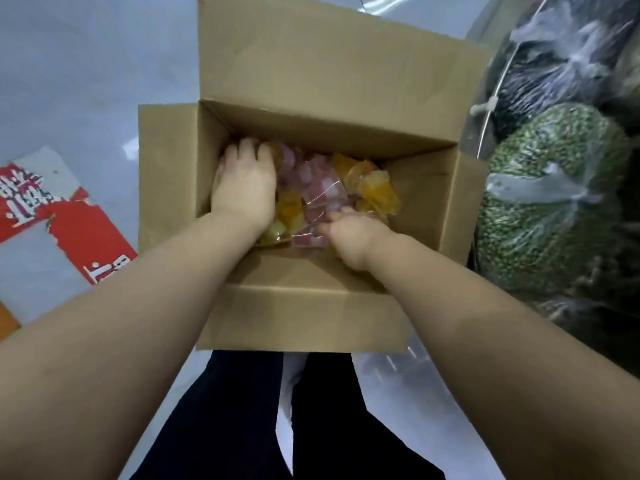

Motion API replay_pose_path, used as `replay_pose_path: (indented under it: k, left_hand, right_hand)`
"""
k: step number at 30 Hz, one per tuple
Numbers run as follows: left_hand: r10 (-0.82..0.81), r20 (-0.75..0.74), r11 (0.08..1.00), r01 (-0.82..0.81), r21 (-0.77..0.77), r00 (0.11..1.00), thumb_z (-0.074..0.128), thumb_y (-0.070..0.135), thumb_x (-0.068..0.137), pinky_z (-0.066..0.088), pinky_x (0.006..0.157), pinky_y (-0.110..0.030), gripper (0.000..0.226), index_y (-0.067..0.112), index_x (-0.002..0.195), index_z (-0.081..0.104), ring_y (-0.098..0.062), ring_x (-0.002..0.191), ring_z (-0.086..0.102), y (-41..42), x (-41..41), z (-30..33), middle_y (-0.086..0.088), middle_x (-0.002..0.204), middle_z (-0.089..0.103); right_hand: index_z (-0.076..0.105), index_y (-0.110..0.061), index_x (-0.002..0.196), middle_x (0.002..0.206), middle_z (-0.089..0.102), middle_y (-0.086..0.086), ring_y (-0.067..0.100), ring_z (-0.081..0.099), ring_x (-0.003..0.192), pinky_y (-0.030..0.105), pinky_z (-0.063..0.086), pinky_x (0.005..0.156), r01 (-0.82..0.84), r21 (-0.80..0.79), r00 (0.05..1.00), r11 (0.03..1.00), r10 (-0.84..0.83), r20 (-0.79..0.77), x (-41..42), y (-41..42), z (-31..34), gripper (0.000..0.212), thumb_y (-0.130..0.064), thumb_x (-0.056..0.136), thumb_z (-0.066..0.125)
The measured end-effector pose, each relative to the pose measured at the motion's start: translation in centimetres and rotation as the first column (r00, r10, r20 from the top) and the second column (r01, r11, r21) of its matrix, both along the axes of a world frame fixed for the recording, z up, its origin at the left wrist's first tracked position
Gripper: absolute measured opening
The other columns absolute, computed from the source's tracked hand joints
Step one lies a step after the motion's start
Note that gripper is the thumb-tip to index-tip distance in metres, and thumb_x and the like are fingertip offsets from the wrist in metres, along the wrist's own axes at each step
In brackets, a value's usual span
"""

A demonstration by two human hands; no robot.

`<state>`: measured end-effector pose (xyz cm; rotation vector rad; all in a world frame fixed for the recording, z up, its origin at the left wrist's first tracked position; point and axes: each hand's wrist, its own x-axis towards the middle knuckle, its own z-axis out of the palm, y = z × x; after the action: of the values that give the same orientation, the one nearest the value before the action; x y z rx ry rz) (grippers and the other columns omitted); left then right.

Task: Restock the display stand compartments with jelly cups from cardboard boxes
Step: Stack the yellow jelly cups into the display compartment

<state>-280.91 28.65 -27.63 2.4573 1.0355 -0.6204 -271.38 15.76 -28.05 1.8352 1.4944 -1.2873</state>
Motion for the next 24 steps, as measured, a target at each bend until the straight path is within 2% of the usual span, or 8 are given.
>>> replay_pose_path:
  k: [6, 10, 12, 15, 18, 21, 22, 24]
  left_hand:
    - [-0.060, -0.054, 0.988, 0.067, 0.138, 0.997, 0.035, -0.002, 0.090, 0.039, 0.086, -0.042, 0.034, 0.004, 0.123, 0.040, -0.040, 0.116, 0.034, -0.9, 0.9, -2.0, -0.021, 0.133, 0.030]
    - [-0.043, -0.032, 0.991, 0.047, 0.122, 0.999, 0.039, -0.005, 0.087, 0.036, 0.067, -0.040, 0.032, 0.002, 0.118, 0.038, -0.040, 0.109, 0.040, -1.0, 0.0, -1.9, -0.022, 0.134, 0.031]
    - [-0.018, 0.028, 0.993, 0.015, 0.120, 0.999, 0.052, -0.004, 0.082, 0.041, 0.069, -0.042, 0.040, 0.001, 0.119, 0.038, -0.040, 0.108, 0.041, -0.8, -0.5, -1.5, -0.022, 0.133, 0.032]
    - [0.005, 0.163, 0.998, -0.014, 0.055, 0.987, 0.068, 0.014, 0.073, 0.039, 0.088, -0.043, 0.050, 0.001, 0.115, 0.044, -0.039, 0.107, 0.042, -0.7, -0.9, -0.6, -0.022, 0.124, 0.041]
    - [0.199, 0.323, 0.979, -0.173, -0.106, 0.925, 0.065, 0.024, 0.078, 0.031, 0.091, -0.036, 0.040, 0.003, 0.109, 0.052, -0.036, 0.104, 0.045, -0.7, -1.3, 0.2, -0.019, 0.111, 0.052]
    - [0.454, 0.346, 0.886, -0.373, -0.276, 0.821, 0.064, 0.022, 0.079, 0.030, 0.088, -0.020, 0.033, 0.009, 0.109, 0.057, -0.025, 0.104, 0.049, -1.4, -1.9, 1.4, -0.013, 0.112, 0.052]
    - [0.485, 0.350, 0.867, -0.389, -0.311, 0.802, 0.063, 0.020, 0.079, 0.029, 0.083, -0.013, 0.032, 0.012, 0.110, 0.057, -0.017, 0.100, 0.048, -1.8, -2.1, 2.2, -0.010, 0.111, 0.051]
    - [0.508, 0.376, 0.850, -0.379, -0.367, 0.775, 0.064, 0.018, 0.078, 0.027, 0.076, -0.005, 0.035, 0.017, 0.112, 0.056, -0.003, 0.088, 0.041, -2.4, -2.4, 4.6, -0.004, 0.106, 0.047]
  right_hand:
    - [0.043, -0.019, 0.135, 0.146, 0.024, 0.010, 0.029, 0.015, 0.138, 0.049, 0.016, 0.110, -0.297, -0.039, 0.947, 0.954, 0.300, 0.117, -0.4, 0.0, -2.5, 0.040, -0.013, 0.098, 0.032]
    - [0.051, -0.015, 0.129, 0.143, 0.030, 0.011, 0.029, 0.024, 0.133, 0.044, 0.027, 0.104, -0.357, 0.072, 0.926, 0.931, 0.344, 0.154, -0.6, -0.3, -3.1, 0.035, -0.014, 0.096, 0.038]
    - [0.051, -0.013, 0.128, 0.137, 0.038, 0.010, 0.028, 0.030, 0.128, 0.039, 0.030, 0.099, -0.337, 0.131, 0.937, 0.932, 0.319, 0.140, -0.2, -0.9, -3.1, 0.035, -0.012, 0.096, 0.036]
    - [0.048, -0.018, 0.129, 0.131, 0.047, 0.007, 0.026, 0.036, 0.124, 0.037, 0.029, 0.100, -0.281, 0.218, 0.959, 0.935, 0.263, 0.107, 0.6, -1.6, -2.8, 0.036, -0.013, 0.095, 0.039]
    - [0.042, -0.022, 0.133, 0.132, 0.045, 0.007, 0.025, 0.038, 0.126, 0.037, 0.025, 0.104, -0.076, 0.292, 0.997, 0.953, 0.064, 0.051, 1.2, -2.1, -2.0, 0.042, -0.016, 0.092, 0.047]
    - [0.042, -0.026, 0.129, 0.130, 0.045, 0.007, 0.028, 0.045, 0.122, 0.039, 0.033, 0.104, 0.392, 0.257, 0.919, 0.883, -0.370, -0.133, 1.0, -2.4, -0.5, 0.053, -0.025, 0.082, 0.066]
    - [0.043, -0.025, 0.126, 0.128, 0.047, 0.008, 0.029, 0.047, 0.120, 0.041, 0.037, 0.103, 0.601, 0.225, 0.797, 0.767, -0.558, -0.230, 0.7, -2.3, 0.4, 0.052, -0.024, 0.080, 0.069]
    - [0.045, -0.015, 0.120, 0.124, 0.051, 0.013, 0.027, 0.051, 0.116, 0.040, 0.042, 0.100, 0.914, 0.136, 0.402, 0.383, -0.800, -0.446, -0.2, -2.2, 2.9, 0.049, -0.012, 0.079, 0.071]
